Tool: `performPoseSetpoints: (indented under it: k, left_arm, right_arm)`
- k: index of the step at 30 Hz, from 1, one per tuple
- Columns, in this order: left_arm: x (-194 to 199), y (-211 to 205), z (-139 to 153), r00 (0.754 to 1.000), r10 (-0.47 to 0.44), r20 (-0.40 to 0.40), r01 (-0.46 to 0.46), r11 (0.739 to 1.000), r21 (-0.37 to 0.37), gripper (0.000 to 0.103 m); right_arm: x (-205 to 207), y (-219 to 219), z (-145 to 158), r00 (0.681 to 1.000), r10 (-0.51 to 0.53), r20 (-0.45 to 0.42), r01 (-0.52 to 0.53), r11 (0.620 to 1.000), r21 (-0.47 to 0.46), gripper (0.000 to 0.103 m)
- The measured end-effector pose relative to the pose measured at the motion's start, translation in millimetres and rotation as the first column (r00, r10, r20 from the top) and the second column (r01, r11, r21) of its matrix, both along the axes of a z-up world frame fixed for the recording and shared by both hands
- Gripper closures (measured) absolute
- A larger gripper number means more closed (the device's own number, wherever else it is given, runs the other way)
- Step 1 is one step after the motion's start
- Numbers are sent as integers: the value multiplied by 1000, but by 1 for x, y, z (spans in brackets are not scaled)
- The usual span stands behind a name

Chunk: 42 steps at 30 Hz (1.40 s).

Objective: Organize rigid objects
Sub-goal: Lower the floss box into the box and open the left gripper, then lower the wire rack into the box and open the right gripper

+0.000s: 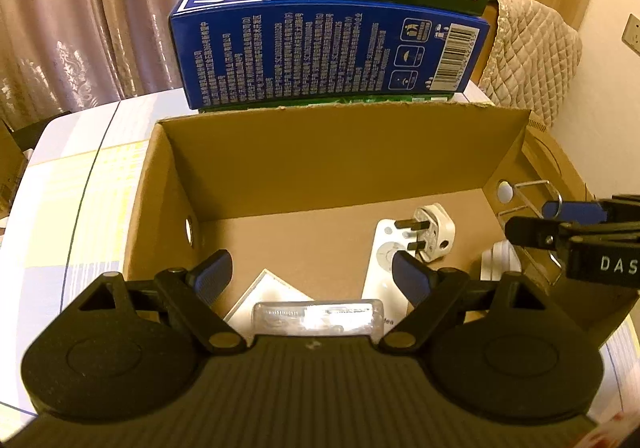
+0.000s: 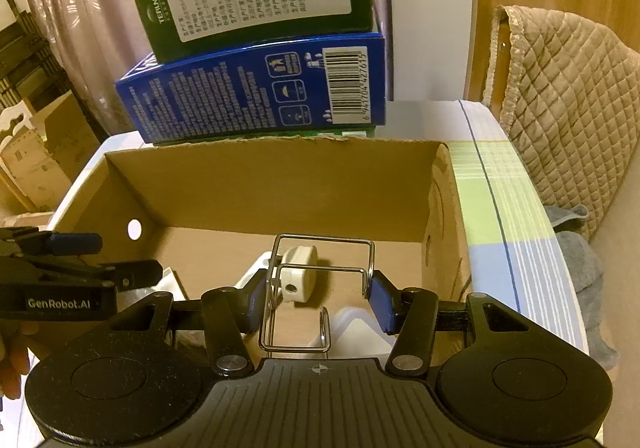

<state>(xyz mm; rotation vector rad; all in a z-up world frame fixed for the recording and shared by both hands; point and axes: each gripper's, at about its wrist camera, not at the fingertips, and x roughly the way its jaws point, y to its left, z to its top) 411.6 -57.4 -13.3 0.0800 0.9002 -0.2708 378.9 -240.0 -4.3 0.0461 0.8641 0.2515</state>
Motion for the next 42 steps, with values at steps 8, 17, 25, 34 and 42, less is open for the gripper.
performPoseSetpoints:
  k: [8, 17, 25, 34, 42]
  left_arm:
    - [-5, 7, 2, 1000, 3, 0, -3, 1000, 4, 19]
    - [-6, 9, 5, 1000, 0, 7, 0, 1000, 4, 19]
    - [-7, 11, 6, 1000, 2, 9, -2, 1000, 6, 19]
    - [-8, 12, 6, 1000, 3, 10, -3, 1000, 5, 19]
    - [-7, 13, 6, 1000, 1, 12, -1, 1000, 5, 19]
  right_arm:
    - [-2, 8, 5, 1000, 14, -1, -14, 1000, 0, 53]
    - [-2, 12, 8, 1000, 18, 1, -18, 1000, -5, 53]
    - [-2, 15, 9, 1000, 23, 0, -23, 1000, -5, 53]
    - [0, 15, 8, 1000, 20, -5, -20, 1000, -1, 53]
    - [1, 16, 8, 1000, 22, -4, -22, 1000, 0, 53]
